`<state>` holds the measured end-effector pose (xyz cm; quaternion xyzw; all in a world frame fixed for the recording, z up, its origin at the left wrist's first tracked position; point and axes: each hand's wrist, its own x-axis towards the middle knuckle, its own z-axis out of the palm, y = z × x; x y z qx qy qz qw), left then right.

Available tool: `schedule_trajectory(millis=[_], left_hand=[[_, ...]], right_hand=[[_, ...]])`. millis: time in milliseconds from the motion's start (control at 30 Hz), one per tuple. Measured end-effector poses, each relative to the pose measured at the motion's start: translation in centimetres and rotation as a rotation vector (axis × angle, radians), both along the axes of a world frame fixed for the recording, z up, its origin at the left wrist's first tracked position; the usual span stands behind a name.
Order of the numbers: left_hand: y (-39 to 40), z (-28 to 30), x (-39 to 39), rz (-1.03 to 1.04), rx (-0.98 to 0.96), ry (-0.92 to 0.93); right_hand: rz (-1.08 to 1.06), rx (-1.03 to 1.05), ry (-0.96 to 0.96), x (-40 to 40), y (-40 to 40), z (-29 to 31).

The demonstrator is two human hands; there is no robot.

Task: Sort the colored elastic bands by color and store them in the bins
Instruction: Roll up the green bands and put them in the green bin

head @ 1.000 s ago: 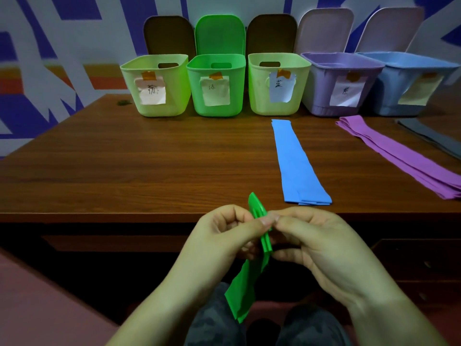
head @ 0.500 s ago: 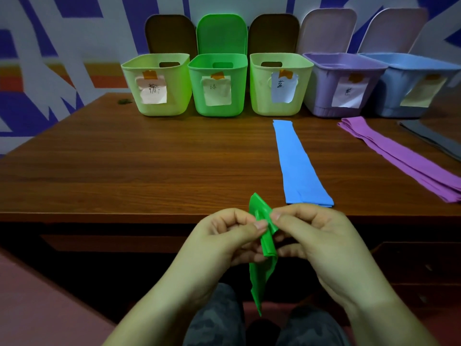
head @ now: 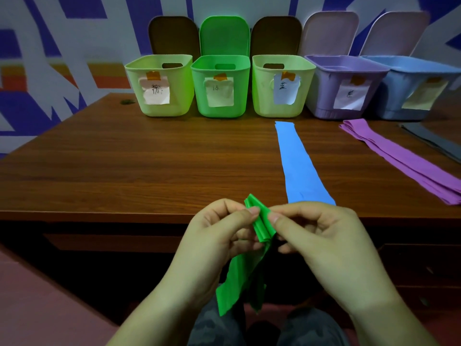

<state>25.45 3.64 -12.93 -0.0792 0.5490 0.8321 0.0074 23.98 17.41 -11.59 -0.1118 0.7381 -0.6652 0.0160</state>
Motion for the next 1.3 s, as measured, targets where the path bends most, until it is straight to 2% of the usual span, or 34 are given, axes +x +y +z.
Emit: schedule_trajectory(millis=[400, 867, 1167, 1300], left_hand=[[0.0, 0.3, 0.5, 0.0, -0.008, 0.027], [0.1, 0.2, 0.0, -0.037, 0.035, 0.027], [0.0, 0.7, 0.4, -0.047, 0.028, 0.036], [-0.1, 0.9, 0.7, -0.044, -0.019, 0.047]], right_hand=[[0.018, 0.076, 0.103, 0.7, -0.2, -0.3], [0.012, -0.063, -0.137, -0.3, -0.2, 0.0], [-0.084, -0.07, -0.096, -0.5, 0.3, 0.4], [-0.133, -0.021, -0.016, -0.7, 0.8, 0.9]])
